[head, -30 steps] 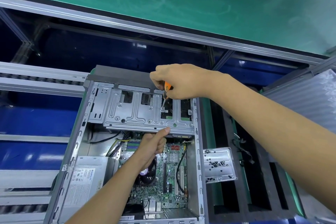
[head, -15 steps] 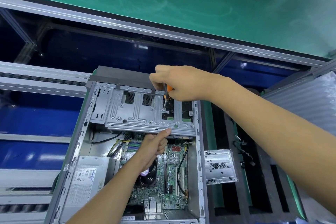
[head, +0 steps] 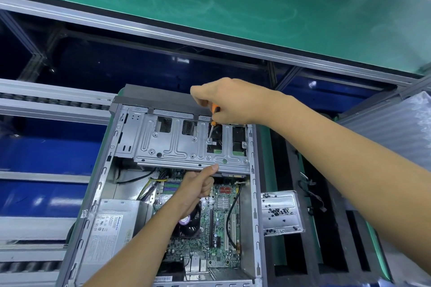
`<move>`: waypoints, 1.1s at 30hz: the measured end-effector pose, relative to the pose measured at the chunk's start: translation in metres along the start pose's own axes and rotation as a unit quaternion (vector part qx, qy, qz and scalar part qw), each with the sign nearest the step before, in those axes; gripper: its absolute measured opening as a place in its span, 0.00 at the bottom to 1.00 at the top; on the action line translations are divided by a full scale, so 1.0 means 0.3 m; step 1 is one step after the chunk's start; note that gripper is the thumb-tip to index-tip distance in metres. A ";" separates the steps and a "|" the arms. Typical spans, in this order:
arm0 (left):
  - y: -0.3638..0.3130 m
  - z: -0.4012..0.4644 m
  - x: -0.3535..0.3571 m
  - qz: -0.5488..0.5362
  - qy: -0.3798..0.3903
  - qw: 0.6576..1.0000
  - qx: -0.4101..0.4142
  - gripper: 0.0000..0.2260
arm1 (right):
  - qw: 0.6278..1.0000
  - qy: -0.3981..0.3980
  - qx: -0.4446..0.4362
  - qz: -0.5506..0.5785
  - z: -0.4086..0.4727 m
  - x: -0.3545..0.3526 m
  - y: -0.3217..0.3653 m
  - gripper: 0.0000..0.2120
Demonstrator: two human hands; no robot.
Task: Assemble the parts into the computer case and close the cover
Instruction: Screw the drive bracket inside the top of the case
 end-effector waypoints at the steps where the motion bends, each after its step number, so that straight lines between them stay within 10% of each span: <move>1: 0.000 0.000 0.000 0.000 -0.001 1.000 0.001 0.24 | 0.999 -0.010 0.004 -0.031 0.005 -0.004 -0.002 0.14; 33: -0.011 -0.002 0.007 -0.018 0.004 1.000 0.006 0.19 | 0.987 0.007 0.001 -0.158 -0.001 -0.011 0.020 0.09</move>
Point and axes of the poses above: each hand's wrist, its own z-axis towards the middle knuckle, its own x-axis out of the palm, y = z × x, the point moved 1 cm from there along z, towards the middle knuckle, and after that the axes turned 4 degrees about x, right-handed, at the moved point
